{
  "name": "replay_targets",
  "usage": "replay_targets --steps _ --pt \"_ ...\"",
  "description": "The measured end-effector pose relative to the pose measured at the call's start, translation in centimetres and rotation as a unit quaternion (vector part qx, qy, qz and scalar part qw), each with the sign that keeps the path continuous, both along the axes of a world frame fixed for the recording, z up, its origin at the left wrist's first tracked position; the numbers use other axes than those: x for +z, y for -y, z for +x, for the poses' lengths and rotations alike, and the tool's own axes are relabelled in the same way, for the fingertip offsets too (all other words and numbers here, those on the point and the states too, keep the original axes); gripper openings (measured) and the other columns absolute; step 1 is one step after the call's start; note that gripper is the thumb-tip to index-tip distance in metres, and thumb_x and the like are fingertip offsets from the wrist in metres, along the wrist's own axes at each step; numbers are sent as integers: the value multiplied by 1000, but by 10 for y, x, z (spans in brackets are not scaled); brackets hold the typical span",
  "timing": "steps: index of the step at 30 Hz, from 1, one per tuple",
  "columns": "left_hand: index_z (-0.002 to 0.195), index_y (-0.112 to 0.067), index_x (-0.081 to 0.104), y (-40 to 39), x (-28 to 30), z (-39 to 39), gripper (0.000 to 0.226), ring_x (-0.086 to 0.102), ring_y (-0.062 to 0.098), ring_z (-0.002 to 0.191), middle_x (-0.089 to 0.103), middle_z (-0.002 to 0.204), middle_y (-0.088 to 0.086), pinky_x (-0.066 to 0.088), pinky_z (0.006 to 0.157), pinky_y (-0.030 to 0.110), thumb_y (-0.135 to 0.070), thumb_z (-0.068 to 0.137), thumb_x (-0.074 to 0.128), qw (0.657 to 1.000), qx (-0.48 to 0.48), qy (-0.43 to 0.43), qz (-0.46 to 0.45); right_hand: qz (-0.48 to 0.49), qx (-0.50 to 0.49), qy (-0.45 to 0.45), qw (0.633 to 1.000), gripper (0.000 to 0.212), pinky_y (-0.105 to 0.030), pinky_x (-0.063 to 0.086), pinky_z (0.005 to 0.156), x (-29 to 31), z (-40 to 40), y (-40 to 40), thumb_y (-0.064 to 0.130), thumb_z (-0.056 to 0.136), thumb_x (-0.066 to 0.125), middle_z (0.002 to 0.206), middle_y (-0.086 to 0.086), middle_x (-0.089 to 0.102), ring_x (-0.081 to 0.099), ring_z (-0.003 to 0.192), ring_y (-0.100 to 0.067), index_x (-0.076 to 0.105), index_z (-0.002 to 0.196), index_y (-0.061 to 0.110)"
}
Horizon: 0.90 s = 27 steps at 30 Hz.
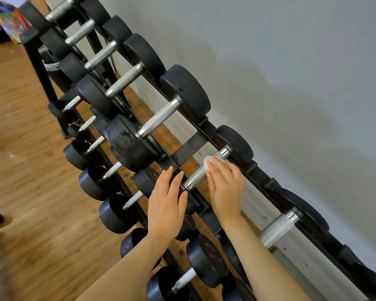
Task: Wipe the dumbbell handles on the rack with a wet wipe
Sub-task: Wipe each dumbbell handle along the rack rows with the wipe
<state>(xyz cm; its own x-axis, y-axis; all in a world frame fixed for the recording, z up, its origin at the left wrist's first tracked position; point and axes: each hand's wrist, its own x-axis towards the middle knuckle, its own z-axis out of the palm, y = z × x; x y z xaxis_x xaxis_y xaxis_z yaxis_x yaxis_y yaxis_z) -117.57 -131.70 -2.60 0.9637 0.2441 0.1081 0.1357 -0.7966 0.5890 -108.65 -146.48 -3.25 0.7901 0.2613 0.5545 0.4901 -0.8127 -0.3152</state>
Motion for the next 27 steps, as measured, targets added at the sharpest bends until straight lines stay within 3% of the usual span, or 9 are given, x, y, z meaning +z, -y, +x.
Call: replay_targets --steps 3,6,11,16,21,25,27 --pt "148 -23 41 0 -1 0 55 22 19 149 29 160 -1 23 117 39 -47 101 26 1000 4 0 -1 4 -9 13 1000 24 -44 42 99 2 2 -2 21 93 61 117 -2 66 51 117 -23 69 114 12" --pt "148 -24 40 1 -1 0 56 23 20 149 28 160 -1 23 117 39 -48 101 25 1000 5 -6 -1 36 -37 1 999 20 -43 46 93 8 11 -2 17 89 68 109 -3 67 53 110 -21 71 109 11" --pt "148 -23 40 1 0 1 55 23 20 148 28 160 -1 23 117 38 -48 101 26 1000 2 -2 -1 72 27 -45 996 26 -32 55 76 4 -3 -7 14 87 69 108 -7 66 58 98 -21 69 112 6" --pt "149 -24 39 1 -1 1 56 21 18 149 27 160 -2 20 116 36 -48 100 26 1000 3 -4 -6 137 -30 -68 988 25 -19 47 75 14 7 2 16 89 65 107 -5 61 48 100 -9 69 112 8" --pt "149 -23 39 1 -1 0 56 21 19 149 27 160 -2 21 116 37 -48 100 26 1000 3 -1 -14 151 8 -97 984 26 -21 52 74 4 -3 2 18 91 64 106 -4 59 55 97 -13 66 115 8" --pt "149 -23 39 1 -1 0 56 21 20 149 27 160 -2 22 116 38 -47 100 27 1000 0 5 -20 201 -55 -123 970 24 -4 42 78 8 4 8 13 91 64 107 -4 62 51 97 -9 67 114 8" --pt "148 -22 40 1 -1 0 56 22 20 148 28 159 -2 22 115 38 -47 100 28 1000 0 8 -21 204 -52 -127 969 24 -2 40 79 7 2 9 15 92 61 106 -6 62 52 96 -8 67 114 6"
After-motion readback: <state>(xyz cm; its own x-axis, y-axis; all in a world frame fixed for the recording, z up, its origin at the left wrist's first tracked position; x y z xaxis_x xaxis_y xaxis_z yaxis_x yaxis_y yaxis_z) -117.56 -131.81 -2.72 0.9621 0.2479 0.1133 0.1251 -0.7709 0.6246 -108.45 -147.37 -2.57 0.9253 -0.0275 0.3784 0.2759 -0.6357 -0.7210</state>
